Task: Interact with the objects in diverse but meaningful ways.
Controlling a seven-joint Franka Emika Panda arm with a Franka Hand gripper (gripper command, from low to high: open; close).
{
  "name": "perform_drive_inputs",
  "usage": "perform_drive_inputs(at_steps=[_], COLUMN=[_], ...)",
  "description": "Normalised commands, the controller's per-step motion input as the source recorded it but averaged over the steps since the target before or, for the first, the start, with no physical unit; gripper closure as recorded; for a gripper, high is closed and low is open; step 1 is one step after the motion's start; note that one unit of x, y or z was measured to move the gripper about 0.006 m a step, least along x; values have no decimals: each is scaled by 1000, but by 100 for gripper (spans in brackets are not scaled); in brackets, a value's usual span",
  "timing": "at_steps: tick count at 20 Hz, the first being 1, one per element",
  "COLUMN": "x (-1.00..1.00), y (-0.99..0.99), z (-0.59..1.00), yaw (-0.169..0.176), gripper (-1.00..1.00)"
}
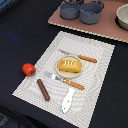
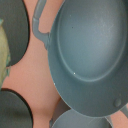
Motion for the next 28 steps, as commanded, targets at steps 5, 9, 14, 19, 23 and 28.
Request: perform_drive_inputs(at_steps=[5, 9, 14, 19, 23, 28], x=[609, 565, 556, 479, 397, 366], y=[-754, -834, -843, -855, -879, -905], z=[365, 319, 308, 255, 121, 59], yaw=[-26, -10, -9, -3, 0, 0], gripper=[-100, -100, -100, -100, -100, -100])
